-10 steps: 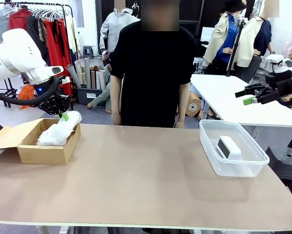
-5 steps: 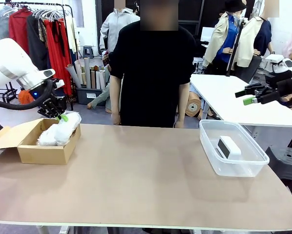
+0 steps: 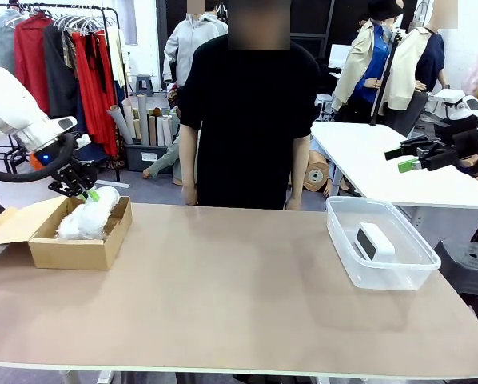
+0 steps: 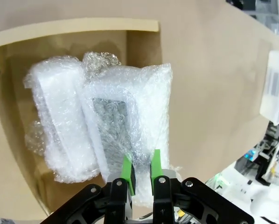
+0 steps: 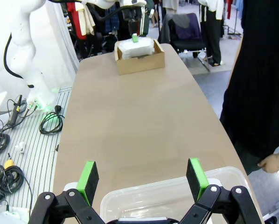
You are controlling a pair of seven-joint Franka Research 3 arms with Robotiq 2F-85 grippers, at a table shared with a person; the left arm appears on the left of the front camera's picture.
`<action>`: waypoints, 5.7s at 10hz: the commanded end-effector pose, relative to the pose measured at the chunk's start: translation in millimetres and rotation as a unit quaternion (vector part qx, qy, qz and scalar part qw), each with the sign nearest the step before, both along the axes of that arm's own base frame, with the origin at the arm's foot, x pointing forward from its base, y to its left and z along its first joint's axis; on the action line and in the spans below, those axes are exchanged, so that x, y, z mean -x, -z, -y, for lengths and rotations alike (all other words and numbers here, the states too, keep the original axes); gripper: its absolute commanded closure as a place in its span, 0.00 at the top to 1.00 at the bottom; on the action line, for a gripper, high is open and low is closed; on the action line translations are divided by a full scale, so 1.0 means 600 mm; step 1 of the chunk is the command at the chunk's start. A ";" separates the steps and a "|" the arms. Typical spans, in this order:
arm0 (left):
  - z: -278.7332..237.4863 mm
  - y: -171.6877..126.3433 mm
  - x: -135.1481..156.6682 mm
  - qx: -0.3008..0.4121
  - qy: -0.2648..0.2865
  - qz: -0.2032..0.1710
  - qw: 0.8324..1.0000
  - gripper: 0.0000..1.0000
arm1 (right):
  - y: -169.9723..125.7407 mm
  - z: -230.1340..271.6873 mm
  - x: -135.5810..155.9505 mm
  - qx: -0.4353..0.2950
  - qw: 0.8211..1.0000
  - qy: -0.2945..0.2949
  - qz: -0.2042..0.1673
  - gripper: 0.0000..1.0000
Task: Separate and place wrapped and unwrapped clocks.
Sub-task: If the picked Digital clock is wrapped, place it in the Package Box ; if not, place it in the Organizing box.
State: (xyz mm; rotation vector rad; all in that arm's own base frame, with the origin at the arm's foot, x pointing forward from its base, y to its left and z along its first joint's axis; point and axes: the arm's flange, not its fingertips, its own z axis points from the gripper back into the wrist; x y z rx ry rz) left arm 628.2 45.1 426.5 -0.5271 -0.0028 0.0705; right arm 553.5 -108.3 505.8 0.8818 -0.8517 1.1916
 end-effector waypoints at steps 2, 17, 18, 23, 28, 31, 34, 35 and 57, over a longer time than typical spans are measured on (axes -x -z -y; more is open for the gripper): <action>-0.049 0.017 0.019 -0.020 -0.060 -0.007 0.998 0.00 | -0.004 -0.002 0.001 0.002 1.000 0.000 -0.001 1.00; -0.006 0.062 -0.022 -0.005 -0.002 -0.031 1.000 0.04 | -0.004 -0.002 0.001 0.002 1.000 0.000 -0.001 1.00; -0.007 0.060 -0.021 -0.006 -0.001 -0.029 1.000 0.24 | -0.004 -0.002 0.001 0.002 1.000 0.000 -0.001 1.00; -0.003 0.024 -0.006 -0.020 0.001 -0.004 1.000 1.00 | -0.004 -0.002 0.001 0.002 1.000 0.000 -0.001 1.00; 0.018 -0.014 0.009 -0.048 0.022 0.008 0.999 1.00 | -0.004 -0.002 0.001 0.002 1.000 0.000 -0.001 1.00; 0.048 -0.041 0.031 -0.107 0.039 0.032 0.993 1.00 | -0.004 -0.002 0.001 0.002 1.000 0.000 -0.001 1.00; 0.049 -0.050 0.015 -0.097 0.049 0.028 0.994 1.00 | -0.004 -0.002 0.001 0.002 1.000 0.000 -0.001 1.00; 0.049 -0.050 0.015 -0.097 0.049 0.028 0.994 1.00 | -0.004 -0.002 0.001 0.002 1.000 0.000 -0.001 1.00; 0.053 -0.269 0.143 0.164 0.384 0.425 0.803 1.00 | -0.004 -0.002 0.001 0.002 1.000 0.000 -0.001 1.00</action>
